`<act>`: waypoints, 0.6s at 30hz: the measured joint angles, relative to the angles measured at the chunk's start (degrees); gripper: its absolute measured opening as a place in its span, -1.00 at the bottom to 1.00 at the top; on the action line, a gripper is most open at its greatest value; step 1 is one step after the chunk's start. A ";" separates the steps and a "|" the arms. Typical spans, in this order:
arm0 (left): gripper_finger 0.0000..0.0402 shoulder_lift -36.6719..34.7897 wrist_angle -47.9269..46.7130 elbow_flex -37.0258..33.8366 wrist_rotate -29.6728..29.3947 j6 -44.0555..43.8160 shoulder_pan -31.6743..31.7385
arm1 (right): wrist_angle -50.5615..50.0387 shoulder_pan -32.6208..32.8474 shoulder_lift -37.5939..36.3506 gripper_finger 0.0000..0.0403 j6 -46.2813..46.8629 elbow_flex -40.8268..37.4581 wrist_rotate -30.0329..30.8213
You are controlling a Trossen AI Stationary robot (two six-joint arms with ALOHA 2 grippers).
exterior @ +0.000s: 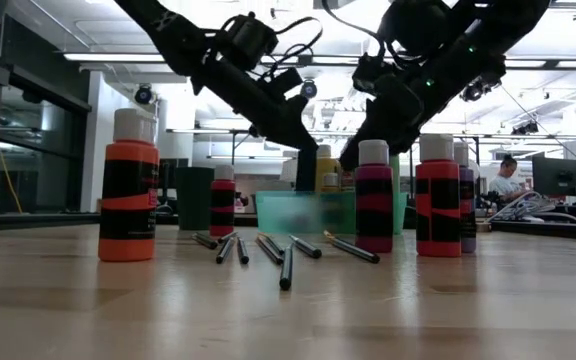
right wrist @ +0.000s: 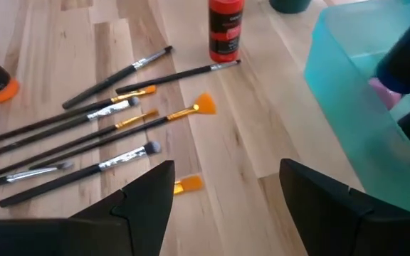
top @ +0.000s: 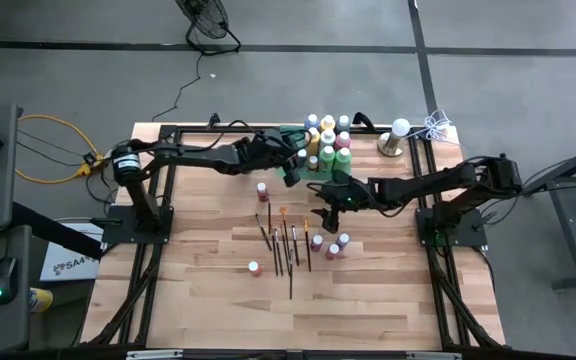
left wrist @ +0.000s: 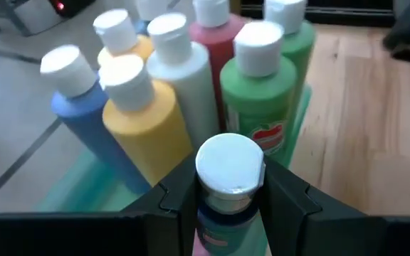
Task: Pick & Place Paint Supplies
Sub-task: Put the small blue paint bottle into the green bin
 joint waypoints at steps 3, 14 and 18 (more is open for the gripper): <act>-0.45 1.15 0.75 0.00 -1.07 -0.34 0.00 | -0.24 -0.01 0.00 0.23 0.00 0.00 0.69; -0.45 5.05 2.03 0.10 0.53 -2.17 0.00 | -1.77 0.00 0.02 0.23 0.16 0.00 0.59; -0.45 5.65 2.53 -0.02 0.66 -3.44 -0.03 | -3.24 0.00 -0.24 0.23 0.20 0.00 0.53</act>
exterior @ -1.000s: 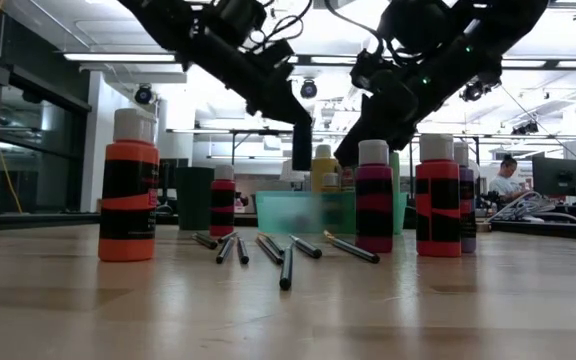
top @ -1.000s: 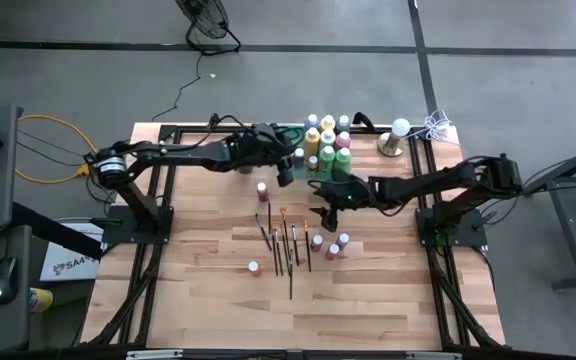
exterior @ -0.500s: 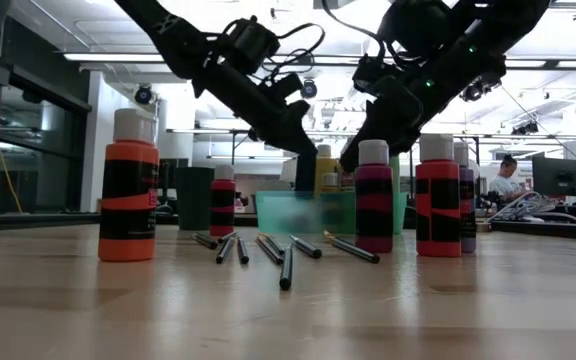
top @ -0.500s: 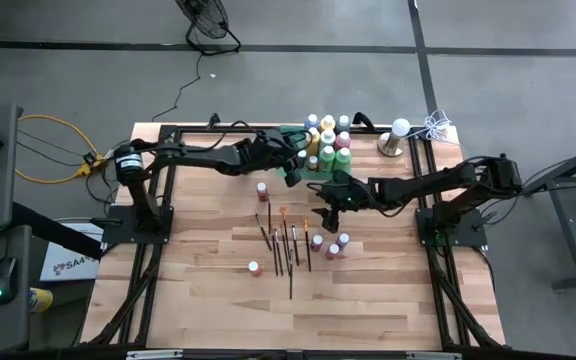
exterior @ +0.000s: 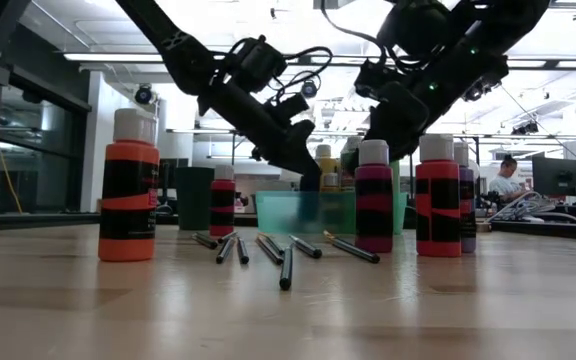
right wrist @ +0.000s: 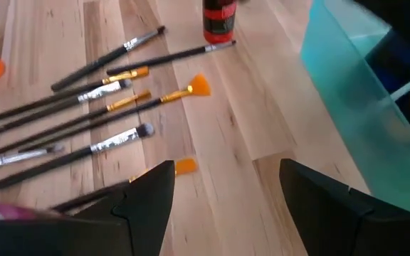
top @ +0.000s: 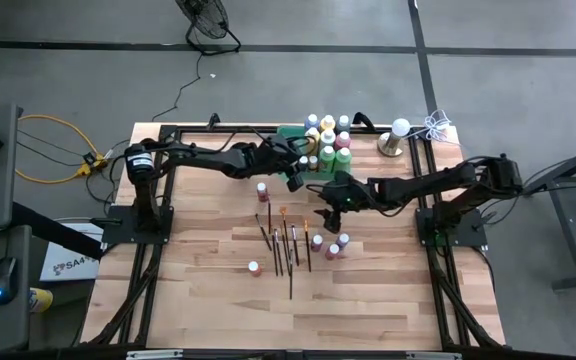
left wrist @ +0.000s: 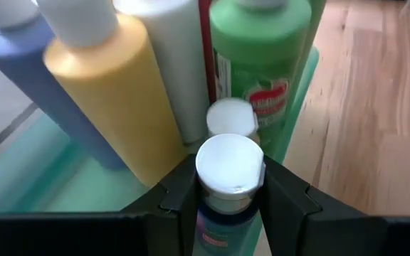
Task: Pick & Place Paint Supplies
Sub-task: Put the small blue paint bottle into the green bin
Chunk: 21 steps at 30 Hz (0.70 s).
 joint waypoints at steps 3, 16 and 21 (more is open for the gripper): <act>-0.40 0.18 0.49 0.02 -0.01 -0.94 0.03 | -2.13 0.00 -0.96 0.23 0.57 0.00 0.00; -0.26 0.52 0.18 0.02 3.43 -2.89 0.03 | -9.32 2.49 -9.60 0.23 2.80 0.00 3.10; -0.25 0.41 0.11 0.02 4.07 -2.37 0.03 | -11.83 3.78 -10.84 0.23 3.17 0.00 5.83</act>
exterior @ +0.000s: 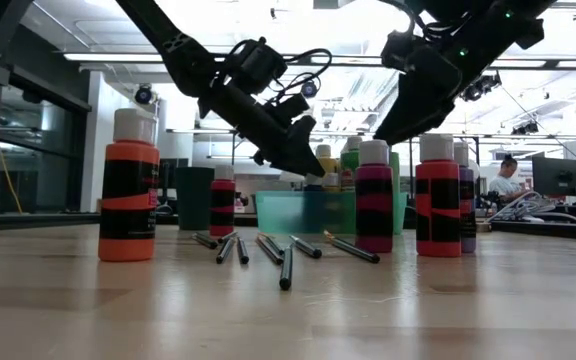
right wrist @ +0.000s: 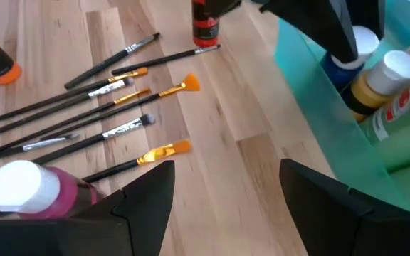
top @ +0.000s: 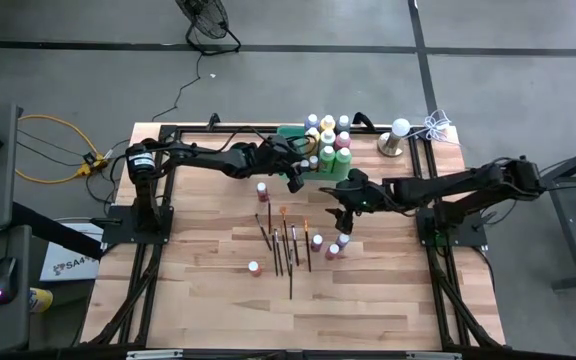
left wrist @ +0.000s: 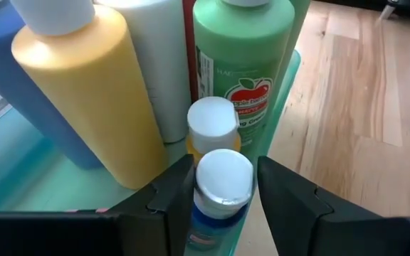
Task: Pick & Place Paint Supplies
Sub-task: Put the small blue paint bottle into the green bin, then put the small light blue paint bottle into the green bin
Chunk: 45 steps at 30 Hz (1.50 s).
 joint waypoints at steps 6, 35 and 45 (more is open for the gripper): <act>-0.25 -4.01 -3.82 0.28 -0.14 2.57 0.35 | -4.67 1.36 -0.13 0.23 2.16 0.00 0.41; -0.24 -20.65 -26.78 -4.06 0.03 4.71 0.22 | -17.23 27.72 -11.19 0.23 35.37 -13.74 15.25; -0.24 -34.40 -16.93 -15.15 0.45 1.04 -3.55 | 11.05 30.19 -9.59 0.23 22.19 -22.99 15.21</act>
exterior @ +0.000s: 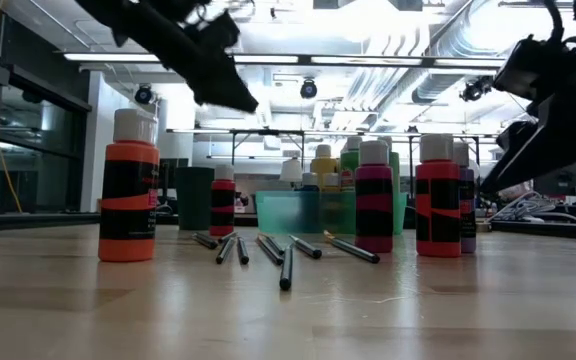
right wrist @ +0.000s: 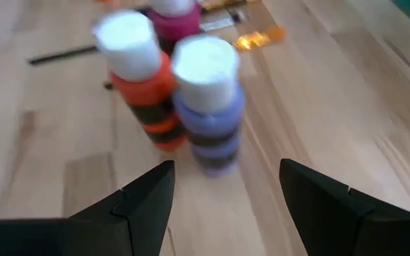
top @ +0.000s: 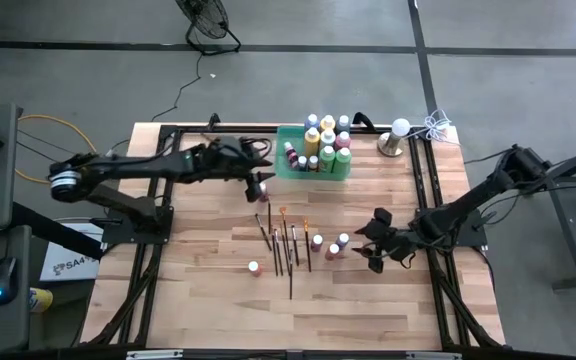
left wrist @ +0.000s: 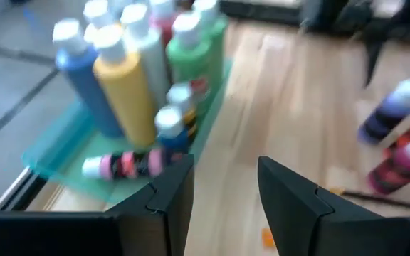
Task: Pick & Place Paint Supplies
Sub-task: Put the small light blue paint bottle into the green bin
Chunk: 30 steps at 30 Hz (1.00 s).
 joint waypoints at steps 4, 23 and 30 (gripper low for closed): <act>-0.24 -3.32 0.76 -2.03 -0.14 0.00 -1.97 | 7.22 -0.01 3.12 0.23 -1.26 -1.62 -0.22; -0.24 -4.80 0.07 -2.86 -0.21 0.00 -3.75 | 29.63 -6.39 26.26 0.23 -2.53 -1.47 -3.72; -0.24 -4.78 0.05 -2.86 -0.19 -0.02 -3.75 | 30.31 -7.38 26.38 0.04 -3.78 -1.53 -6.02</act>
